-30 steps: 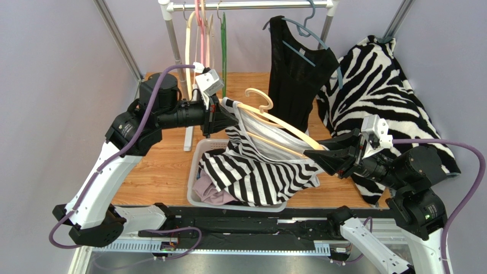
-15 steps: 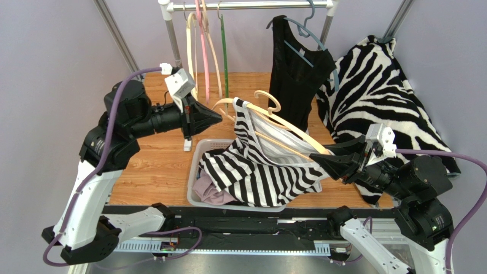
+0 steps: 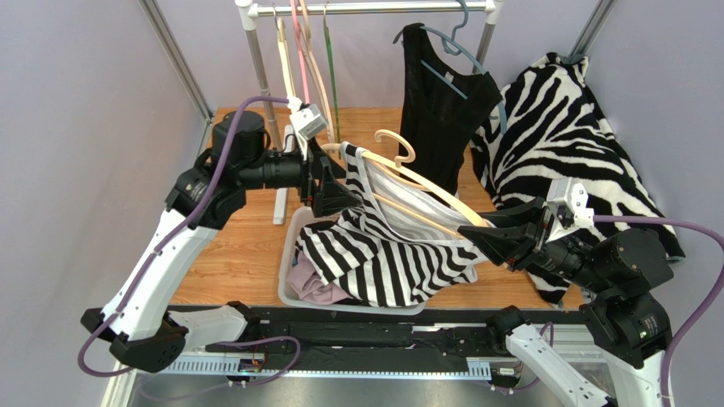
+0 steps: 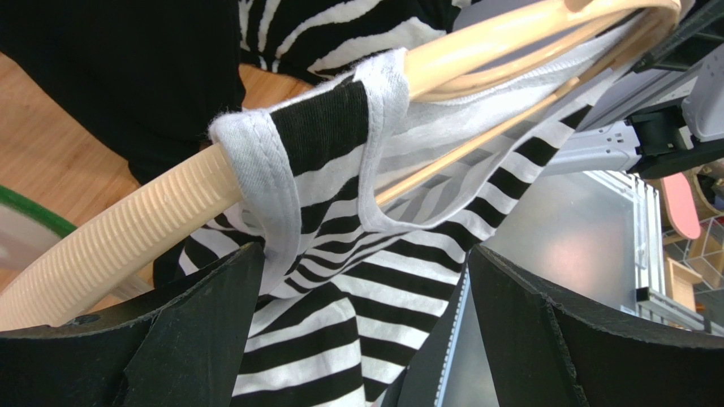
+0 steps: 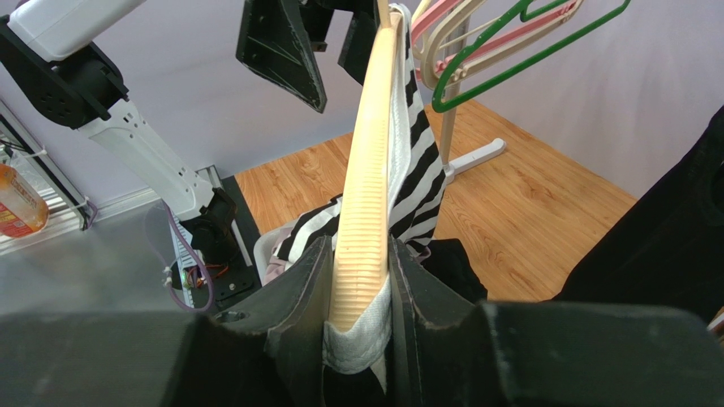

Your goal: Remove the tank top from the hanger

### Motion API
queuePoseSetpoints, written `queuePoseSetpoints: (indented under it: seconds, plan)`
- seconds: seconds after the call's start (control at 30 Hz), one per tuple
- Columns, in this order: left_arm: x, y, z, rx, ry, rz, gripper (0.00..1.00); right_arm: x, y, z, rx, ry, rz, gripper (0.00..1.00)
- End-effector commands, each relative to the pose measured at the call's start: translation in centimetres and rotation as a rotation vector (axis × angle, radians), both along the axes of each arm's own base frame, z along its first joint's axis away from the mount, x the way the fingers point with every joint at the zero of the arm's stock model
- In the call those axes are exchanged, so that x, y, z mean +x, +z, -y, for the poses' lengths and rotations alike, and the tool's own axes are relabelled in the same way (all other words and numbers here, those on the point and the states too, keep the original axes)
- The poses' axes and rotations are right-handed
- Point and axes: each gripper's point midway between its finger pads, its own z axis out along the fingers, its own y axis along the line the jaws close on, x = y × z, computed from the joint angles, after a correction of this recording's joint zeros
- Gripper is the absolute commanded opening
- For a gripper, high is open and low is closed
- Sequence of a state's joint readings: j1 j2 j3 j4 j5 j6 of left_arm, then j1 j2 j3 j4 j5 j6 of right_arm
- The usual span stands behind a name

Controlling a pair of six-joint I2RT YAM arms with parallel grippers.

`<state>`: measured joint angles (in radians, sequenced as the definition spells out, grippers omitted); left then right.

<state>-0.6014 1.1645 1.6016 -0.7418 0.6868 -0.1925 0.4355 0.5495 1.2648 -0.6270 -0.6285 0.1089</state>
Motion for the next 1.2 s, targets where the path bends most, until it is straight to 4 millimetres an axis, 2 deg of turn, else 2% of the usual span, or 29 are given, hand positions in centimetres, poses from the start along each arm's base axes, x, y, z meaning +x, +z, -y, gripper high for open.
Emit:
queuePoseSetpoints:
  seconds: [0.0, 0.2, 0.33, 0.43, 0.47, 0.53, 0.57, 0.63, 0.67, 0.7, 0.73, 0.77, 0.9, 1.0, 1.03, 1.17]
  plan:
    - [0.6, 3.0, 0.8, -0.069, -0.008, 0.036, 0.99, -0.5, 2.8, -0.3, 0.059, 0.031, 0.08, 0.0]
    - [0.9, 3.6, 0.7, -0.068, 0.005, 0.073, 0.89, -0.5, 2.4, -0.3, 0.046, 0.032, 0.073, 0.0]
    - [1.4, 3.4, 0.1, -0.043, 0.043, 0.112, 0.89, -0.5, 2.1, -0.3, 0.034, 0.03, 0.072, 0.0]
    - [1.6, 3.3, 0.4, -0.047, 0.034, 0.097, 0.8, -0.4, 2.1, -0.5, 0.036, 0.042, 0.065, 0.0]
    - [1.8, 3.4, 0.6, -0.05, 0.03, 0.095, 0.71, -0.4, 2.1, -0.6, 0.039, 0.046, 0.058, 0.0]
    - [1.8, 3.6, 0.9, -0.057, 0.021, 0.091, 0.61, -0.4, 2.1, -0.5, 0.042, 0.045, 0.057, 0.0]
    - [1.9, 3.8, 1.0, -0.06, 0.018, 0.091, 0.5, -0.4, 2.1, -0.5, 0.043, 0.044, 0.057, 0.0]
    - [2.0, 3.9, 1.2, -0.063, 0.017, 0.09, 0.36, -0.5, 2.0, -0.5, 0.043, 0.041, 0.057, 0.0]
    - [2.1, 4.0, 1.2, -0.064, 0.019, 0.091, 0.23, -0.5, 2.1, -0.4, 0.044, 0.038, 0.057, 0.0]
    - [2.0, 4.0, 1.1, -0.064, 0.019, 0.09, 0.17, -0.4, 1.9, -0.4, 0.04, 0.035, 0.049, 0.0]
    - [2.0, 3.8, 1.1, -0.061, 0.021, 0.087, 0.05, -0.4, 1.8, -0.4, 0.038, 0.034, 0.046, 0.0]
    - [1.8, 4.0, 0.9, -0.062, 0.023, 0.094, 0.01, -0.4, 1.7, -0.3, 0.036, 0.031, 0.043, 0.0]
    - [1.3, 4.7, 0.2, -0.067, 0.037, 0.121, 0.0, -0.3, 0.9, 0.0, 0.013, 0.011, 0.03, 0.0]
    - [0.2, 5.9, -0.6, -0.084, 0.038, 0.156, 0.0, -0.4, 0.1, 0.5, -0.016, -0.019, 0.033, 0.0]
    - [-0.4, 6.9, -1.1, -0.1, 0.039, 0.185, 0.0, -0.3, -0.2, 0.7, -0.026, -0.027, 0.027, 0.0]
    - [-1.2, 8.9, -2.7, -0.121, 0.073, 0.252, 0.0, -0.4, -1.3, 1.5, -0.057, -0.07, 0.013, 0.0]
